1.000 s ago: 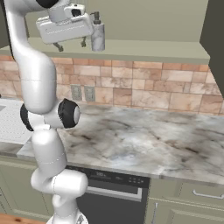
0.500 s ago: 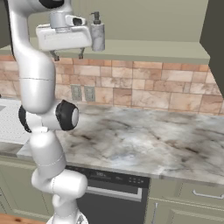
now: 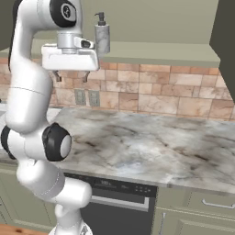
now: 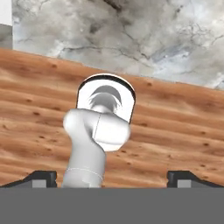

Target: Pick up the dish brush and soap dispenser from the sink, and place them back in the cabinet, and close the cabinet doors.

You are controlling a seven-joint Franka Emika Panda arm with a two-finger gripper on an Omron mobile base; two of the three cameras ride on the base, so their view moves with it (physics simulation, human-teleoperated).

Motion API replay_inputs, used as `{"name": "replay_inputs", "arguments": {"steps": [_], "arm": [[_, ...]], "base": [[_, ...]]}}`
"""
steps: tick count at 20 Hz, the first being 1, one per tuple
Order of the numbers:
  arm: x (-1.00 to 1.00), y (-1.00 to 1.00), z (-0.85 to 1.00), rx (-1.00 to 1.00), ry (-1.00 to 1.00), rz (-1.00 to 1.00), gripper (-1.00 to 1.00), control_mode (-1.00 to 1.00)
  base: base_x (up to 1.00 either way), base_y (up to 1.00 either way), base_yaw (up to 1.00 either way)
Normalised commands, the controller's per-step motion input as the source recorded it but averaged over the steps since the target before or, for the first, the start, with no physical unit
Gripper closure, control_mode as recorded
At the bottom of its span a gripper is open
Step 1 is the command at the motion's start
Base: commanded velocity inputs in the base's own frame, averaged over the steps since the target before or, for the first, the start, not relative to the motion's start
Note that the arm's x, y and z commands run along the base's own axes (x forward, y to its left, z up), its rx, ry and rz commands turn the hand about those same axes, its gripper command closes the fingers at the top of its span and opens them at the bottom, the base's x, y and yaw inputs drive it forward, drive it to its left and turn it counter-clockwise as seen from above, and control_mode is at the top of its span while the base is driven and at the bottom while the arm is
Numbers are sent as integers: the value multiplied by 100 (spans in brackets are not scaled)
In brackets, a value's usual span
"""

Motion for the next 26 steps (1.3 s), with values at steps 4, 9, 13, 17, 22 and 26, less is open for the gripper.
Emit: {"name": "replay_inputs", "arguments": {"steps": [4, 9, 13, 17, 22, 26], "arm": [[-62, 0, -47, 0, -20, 0, -100, -100], [-43, 0, -39, 0, -20, 0, -100, -100], [-41, 0, -43, 0, -19, 0, -100, -100], [-14, 0, -35, 0, -14, 0, -100, -100], [-1, 0, -8, 0, -4, 0, -100, -100], [-4, 0, 0, 0, 0, 0, -100, -100]], "base": [[0, 0, 0], [0, 0, 0], [0, 0, 0], [0, 0, 0], [0, 0, 0], [0, 0, 0]]}}
